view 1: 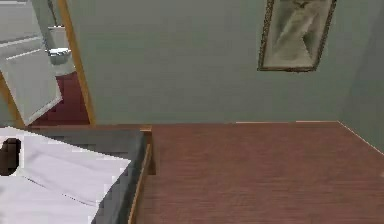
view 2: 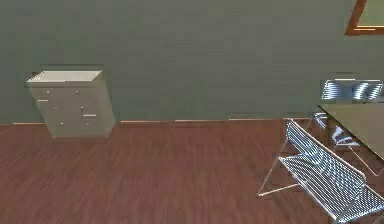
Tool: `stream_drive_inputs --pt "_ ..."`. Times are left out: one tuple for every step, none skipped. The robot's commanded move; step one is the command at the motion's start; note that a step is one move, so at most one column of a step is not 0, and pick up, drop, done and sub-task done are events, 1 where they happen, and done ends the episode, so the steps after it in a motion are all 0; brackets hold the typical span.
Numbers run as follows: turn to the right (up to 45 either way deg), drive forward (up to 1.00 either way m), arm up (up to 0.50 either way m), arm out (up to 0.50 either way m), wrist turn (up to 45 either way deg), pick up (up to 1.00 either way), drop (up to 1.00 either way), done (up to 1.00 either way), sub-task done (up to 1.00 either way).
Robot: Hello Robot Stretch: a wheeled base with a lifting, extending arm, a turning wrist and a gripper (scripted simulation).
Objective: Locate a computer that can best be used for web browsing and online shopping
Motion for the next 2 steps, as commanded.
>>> stream_drive_inputs --pt "0.0 1.0 0.0 0.0 0.0 0.0 0.0 0.0 0.0" --pt "-3.0 0.0 0.0 0.0 0.0 0.0 0.0 0.0 0.0"
